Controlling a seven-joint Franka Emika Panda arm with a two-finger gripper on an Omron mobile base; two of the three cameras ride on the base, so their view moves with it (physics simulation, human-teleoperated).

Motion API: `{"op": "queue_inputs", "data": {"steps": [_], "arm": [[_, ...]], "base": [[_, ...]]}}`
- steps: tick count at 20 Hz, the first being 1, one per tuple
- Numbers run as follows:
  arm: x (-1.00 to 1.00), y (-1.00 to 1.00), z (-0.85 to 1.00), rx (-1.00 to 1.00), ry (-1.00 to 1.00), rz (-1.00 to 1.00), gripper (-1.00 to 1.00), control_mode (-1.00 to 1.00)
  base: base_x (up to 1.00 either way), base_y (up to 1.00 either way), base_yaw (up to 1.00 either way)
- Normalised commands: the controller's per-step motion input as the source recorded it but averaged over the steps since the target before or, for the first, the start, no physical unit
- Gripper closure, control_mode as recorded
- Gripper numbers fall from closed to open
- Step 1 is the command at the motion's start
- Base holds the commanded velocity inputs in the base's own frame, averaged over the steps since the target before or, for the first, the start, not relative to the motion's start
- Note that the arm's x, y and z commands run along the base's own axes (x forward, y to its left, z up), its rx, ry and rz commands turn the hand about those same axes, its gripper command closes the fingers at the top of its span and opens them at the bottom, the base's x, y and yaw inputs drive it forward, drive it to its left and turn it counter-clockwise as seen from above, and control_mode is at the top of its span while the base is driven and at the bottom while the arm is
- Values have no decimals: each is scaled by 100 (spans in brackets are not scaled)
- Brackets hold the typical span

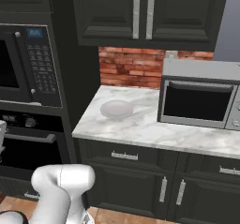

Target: Take the fish from the oven and place it on the plate on the counter.

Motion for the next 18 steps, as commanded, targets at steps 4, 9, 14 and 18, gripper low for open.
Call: {"op": "queue_inputs", "data": {"steps": [4,9,14,18], "arm": [[19,41,-35,-8,-11,-7,-100,-100],[1,62,-11,-12,5,-9,-100,-100],[33,65,-29,-15,2,-14,-100,-100],[31,19,-47,-18,0,-3,-100,-100]], "base": [[0,0,0],[0,0,0],[0,0,0],[0,0,0]]}}
